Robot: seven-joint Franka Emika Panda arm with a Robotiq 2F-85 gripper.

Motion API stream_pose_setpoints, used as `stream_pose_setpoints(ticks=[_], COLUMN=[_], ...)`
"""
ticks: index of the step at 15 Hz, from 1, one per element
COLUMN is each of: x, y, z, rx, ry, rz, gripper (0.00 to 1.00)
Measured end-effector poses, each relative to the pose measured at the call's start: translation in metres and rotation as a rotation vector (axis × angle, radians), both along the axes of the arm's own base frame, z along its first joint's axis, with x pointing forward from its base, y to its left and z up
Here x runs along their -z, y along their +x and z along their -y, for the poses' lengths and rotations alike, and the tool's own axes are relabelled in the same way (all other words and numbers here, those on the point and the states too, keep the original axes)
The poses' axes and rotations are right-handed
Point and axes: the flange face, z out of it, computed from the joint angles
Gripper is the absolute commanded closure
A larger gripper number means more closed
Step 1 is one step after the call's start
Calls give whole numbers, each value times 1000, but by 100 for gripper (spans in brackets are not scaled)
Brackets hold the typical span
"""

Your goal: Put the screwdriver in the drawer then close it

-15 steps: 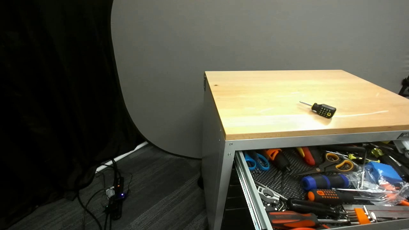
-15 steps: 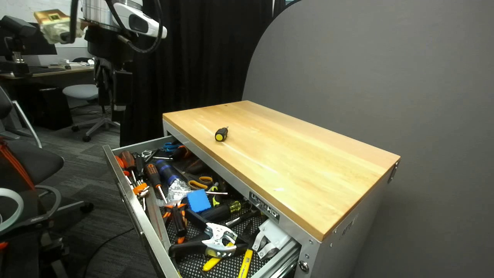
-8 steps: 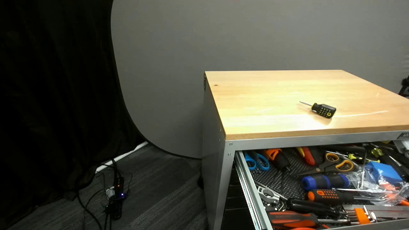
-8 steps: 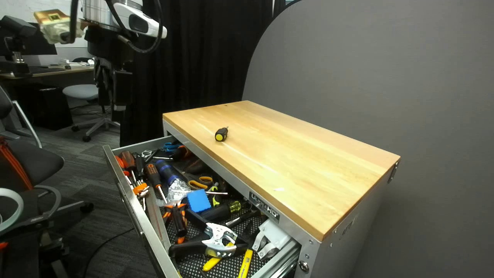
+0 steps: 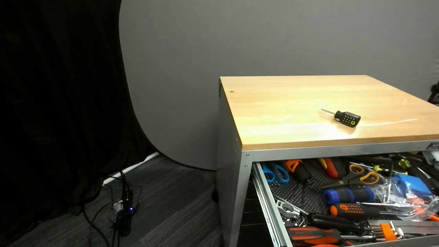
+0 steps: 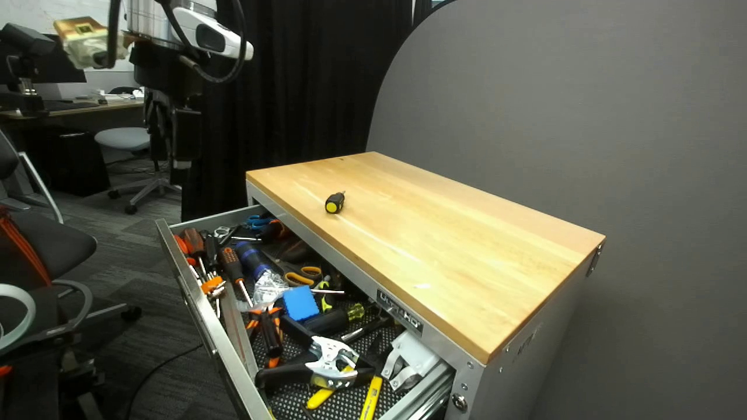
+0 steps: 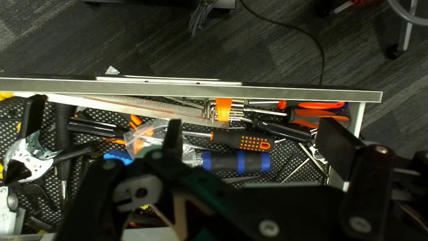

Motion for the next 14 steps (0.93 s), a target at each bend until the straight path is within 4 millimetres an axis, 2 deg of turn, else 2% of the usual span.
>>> stream_pose_setpoints(ticks=[3,7,9,14], x=[3,11,10,-3], y=[24,79,105,154], z=[-15,-39,-31,21], rx=[-5,-1,-4,-2], ry=[1,-25,-61,-124], rz=[55,143,170,195], gripper=[0,0,0,0])
